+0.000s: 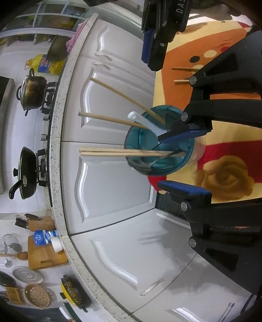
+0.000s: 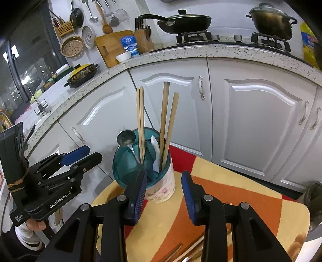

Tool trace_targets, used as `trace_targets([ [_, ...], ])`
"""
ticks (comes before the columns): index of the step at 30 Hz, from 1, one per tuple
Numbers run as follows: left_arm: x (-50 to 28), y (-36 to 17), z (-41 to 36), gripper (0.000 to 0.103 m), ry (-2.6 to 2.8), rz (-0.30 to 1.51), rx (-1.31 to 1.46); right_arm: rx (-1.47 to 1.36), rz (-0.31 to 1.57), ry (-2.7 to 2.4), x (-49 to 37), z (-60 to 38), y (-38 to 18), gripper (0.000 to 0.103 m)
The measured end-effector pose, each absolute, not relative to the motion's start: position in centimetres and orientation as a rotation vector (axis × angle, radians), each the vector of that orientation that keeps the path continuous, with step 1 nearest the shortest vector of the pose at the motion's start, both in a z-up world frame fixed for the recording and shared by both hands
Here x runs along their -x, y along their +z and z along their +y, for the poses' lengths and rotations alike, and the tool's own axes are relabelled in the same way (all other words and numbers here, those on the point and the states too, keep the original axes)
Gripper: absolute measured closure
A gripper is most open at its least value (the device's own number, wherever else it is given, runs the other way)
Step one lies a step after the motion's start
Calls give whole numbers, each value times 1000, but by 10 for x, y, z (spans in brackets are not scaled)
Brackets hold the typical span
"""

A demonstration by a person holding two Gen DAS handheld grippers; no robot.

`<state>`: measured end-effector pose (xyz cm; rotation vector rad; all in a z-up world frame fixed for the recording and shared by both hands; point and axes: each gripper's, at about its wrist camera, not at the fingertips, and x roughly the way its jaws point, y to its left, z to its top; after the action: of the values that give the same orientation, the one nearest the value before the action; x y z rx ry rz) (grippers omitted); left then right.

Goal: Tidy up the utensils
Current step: 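Move both open grippers back down to the remaining utensils on the cloth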

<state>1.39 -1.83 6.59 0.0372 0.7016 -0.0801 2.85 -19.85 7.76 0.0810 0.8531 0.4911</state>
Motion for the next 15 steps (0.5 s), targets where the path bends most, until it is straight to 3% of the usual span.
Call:
trace_targets([
  [15,10,54,-39,66,-106,729,-26,-77,869,445,-2,-215,70,65],
])
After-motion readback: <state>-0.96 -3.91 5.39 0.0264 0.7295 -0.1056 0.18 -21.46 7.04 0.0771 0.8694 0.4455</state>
